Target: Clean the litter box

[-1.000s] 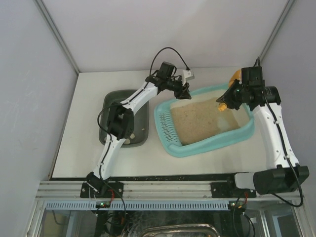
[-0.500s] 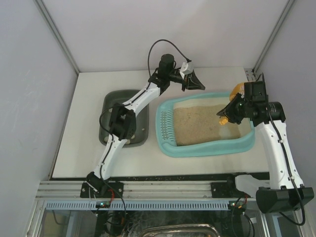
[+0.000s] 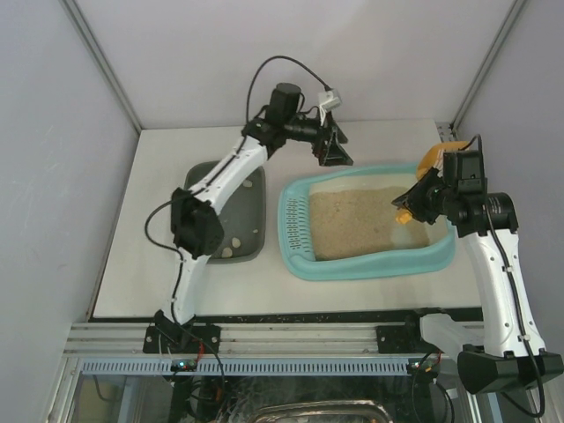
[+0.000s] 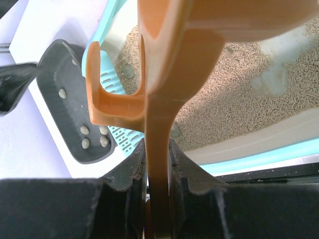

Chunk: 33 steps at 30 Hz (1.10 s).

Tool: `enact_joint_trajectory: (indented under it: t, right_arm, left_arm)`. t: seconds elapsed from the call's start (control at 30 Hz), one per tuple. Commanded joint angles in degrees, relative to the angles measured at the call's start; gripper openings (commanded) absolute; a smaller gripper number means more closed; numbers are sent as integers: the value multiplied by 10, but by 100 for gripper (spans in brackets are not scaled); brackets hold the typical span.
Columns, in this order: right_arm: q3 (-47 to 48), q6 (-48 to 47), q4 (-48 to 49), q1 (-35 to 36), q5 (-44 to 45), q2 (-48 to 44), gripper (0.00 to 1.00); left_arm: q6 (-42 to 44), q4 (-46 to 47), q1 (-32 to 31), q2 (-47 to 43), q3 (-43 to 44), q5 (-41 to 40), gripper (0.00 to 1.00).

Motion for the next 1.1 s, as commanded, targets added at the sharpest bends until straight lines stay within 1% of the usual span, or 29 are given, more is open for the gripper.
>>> enact_joint_trajectory:
  t: [0.0, 0.07, 0.13, 0.23, 0.27, 0.33, 0.4, 0.57, 0.67, 0.73, 0.8, 0.93, 1.07]
  right_arm:
    - [30, -21, 38, -7, 1, 1, 0]
    - [46, -29, 34, -9, -6, 16, 0]
    - [67, -31, 24, -9, -12, 31, 0]
    - [94, -32, 14, -9, -9, 45, 0]
    - [102, -31, 12, -9, -6, 49, 0]
    - [115, -31, 10, -9, -4, 59, 0]
    - [119, -31, 13, -9, -6, 71, 0]
    - [138, -31, 23, -9, -8, 98, 0]
    - [153, -31, 28, -9, 2, 106, 0]
    - [163, -27, 32, -9, 5, 108, 0]
    - [167, -21, 36, -9, -2, 105, 0]
    - [152, -27, 40, -9, -19, 85, 0]
    - [131, -39, 35, -11, -27, 56, 0]
  left_arm:
    - [198, -383, -6, -142, 50, -144, 100]
    - [229, -459, -19, -177, 29, -181, 100]
    - [215, -492, -33, -207, -11, -222, 100]
    - [194, -493, -60, -253, -108, -289, 100]
    - [177, -478, -69, -270, -142, -315, 100]
    - [153, -454, -80, -293, -188, -336, 100]
    - [138, -434, -88, -304, -215, -339, 100]
    - [180, -408, -120, -339, -276, -265, 100]
    - [206, -380, -144, -348, -326, -288, 100]
    - [217, -363, -165, -339, -340, -330, 100]
    - [211, -350, -182, -324, -335, -359, 100]
    - [177, -344, -217, -295, -298, -364, 100]
    - [175, -320, -257, -283, -305, -394, 100]
